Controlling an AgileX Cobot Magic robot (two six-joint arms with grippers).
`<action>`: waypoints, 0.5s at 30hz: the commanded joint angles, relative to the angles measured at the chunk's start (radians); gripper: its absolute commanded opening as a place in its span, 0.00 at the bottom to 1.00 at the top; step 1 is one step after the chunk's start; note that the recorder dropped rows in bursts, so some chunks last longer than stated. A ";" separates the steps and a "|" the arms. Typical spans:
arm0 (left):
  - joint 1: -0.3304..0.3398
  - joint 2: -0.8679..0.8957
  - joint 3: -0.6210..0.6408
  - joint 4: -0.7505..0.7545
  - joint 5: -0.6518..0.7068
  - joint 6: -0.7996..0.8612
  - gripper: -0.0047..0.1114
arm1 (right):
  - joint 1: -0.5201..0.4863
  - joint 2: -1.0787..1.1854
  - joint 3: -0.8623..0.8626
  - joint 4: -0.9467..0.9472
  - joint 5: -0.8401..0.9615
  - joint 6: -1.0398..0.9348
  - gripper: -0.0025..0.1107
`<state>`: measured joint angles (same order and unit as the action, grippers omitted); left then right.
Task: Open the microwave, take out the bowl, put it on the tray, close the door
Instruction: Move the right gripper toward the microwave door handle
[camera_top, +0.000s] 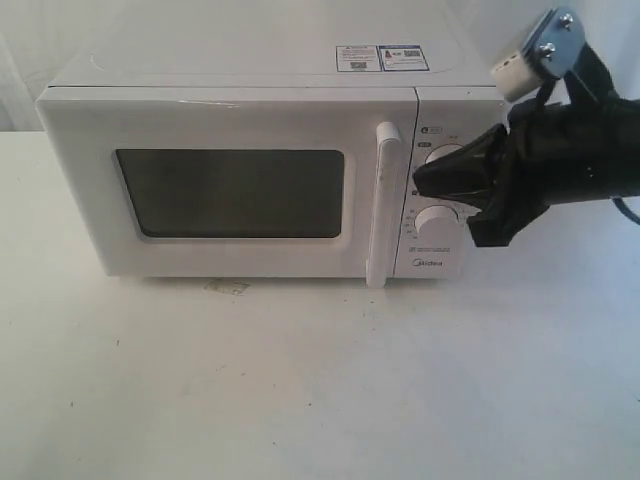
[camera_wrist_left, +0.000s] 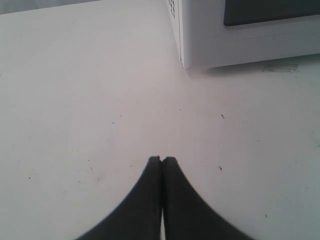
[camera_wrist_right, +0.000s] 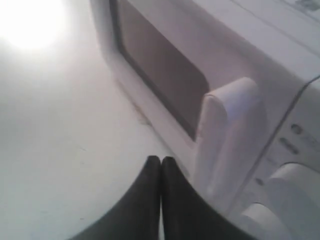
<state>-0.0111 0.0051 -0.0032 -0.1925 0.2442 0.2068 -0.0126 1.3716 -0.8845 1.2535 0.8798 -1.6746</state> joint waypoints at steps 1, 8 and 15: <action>-0.002 -0.005 0.003 -0.011 0.003 0.003 0.04 | -0.092 0.109 -0.001 0.115 0.341 -0.130 0.02; -0.002 -0.005 0.003 -0.011 0.003 0.003 0.04 | -0.098 0.189 -0.001 0.096 0.312 -0.126 0.02; -0.002 -0.005 0.003 -0.011 0.003 0.003 0.04 | -0.098 0.203 -0.001 0.103 0.204 -0.040 0.03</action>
<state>-0.0111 0.0051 -0.0032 -0.1925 0.2442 0.2068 -0.0997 1.5737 -0.8845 1.3434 1.0940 -1.7507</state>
